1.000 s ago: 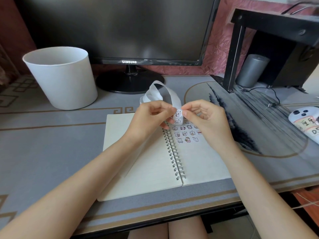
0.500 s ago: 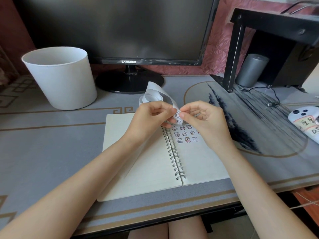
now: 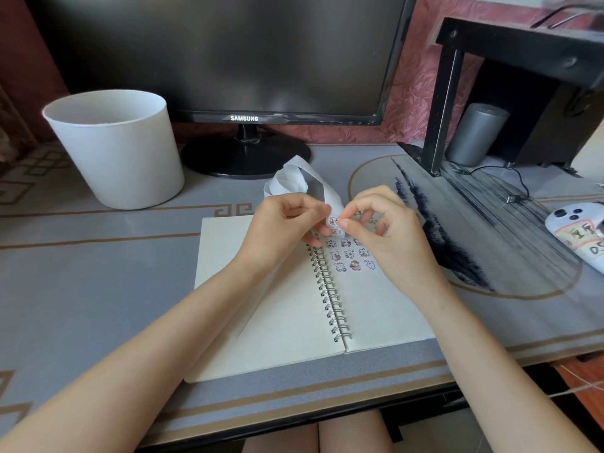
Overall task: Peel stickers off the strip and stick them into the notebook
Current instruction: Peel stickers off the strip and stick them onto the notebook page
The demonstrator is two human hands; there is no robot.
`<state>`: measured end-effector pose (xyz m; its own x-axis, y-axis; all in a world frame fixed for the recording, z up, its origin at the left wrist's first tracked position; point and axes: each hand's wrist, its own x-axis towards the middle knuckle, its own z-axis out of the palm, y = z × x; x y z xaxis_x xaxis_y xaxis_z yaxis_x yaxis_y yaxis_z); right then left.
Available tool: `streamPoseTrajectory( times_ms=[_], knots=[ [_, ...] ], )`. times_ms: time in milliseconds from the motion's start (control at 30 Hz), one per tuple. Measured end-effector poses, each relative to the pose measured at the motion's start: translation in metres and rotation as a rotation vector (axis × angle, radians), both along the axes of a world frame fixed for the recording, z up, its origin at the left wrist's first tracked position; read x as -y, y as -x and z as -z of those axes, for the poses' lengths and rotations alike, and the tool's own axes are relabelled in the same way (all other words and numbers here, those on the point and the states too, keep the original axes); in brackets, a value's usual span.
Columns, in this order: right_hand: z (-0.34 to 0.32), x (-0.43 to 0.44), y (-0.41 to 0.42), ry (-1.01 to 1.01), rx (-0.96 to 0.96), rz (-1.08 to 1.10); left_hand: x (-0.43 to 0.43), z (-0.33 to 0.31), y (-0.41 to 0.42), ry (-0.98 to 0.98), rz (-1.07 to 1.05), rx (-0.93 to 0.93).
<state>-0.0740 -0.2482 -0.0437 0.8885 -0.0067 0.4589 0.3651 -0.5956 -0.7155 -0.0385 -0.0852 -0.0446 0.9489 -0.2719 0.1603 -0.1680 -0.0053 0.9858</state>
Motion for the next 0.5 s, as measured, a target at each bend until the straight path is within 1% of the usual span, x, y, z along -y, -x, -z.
streamPoseTrajectory(
  times_ms=[100, 167, 267, 400, 500],
  knots=[
    [-0.003, 0.000, 0.004, 0.008, 0.003, -0.035, -0.001, 0.000, -0.001, -0.005, -0.015, 0.005],
    [-0.006, 0.000, 0.008, -0.054, -0.028, -0.056, -0.001, -0.001, -0.001, -0.006, -0.023, 0.008],
    [-0.011, 0.004, 0.013, -0.203, -0.120, -0.054, -0.001, -0.001, -0.001, 0.003, -0.035, 0.005],
    [-0.015, 0.019, 0.020, -0.286, -0.280, 0.015, 0.000, -0.001, -0.001, 0.006, -0.036, -0.012],
    [-0.011, 0.032, 0.023, -0.282, -0.391, 0.110, 0.000, -0.001, -0.001, 0.002, -0.037, -0.012]
  ],
)
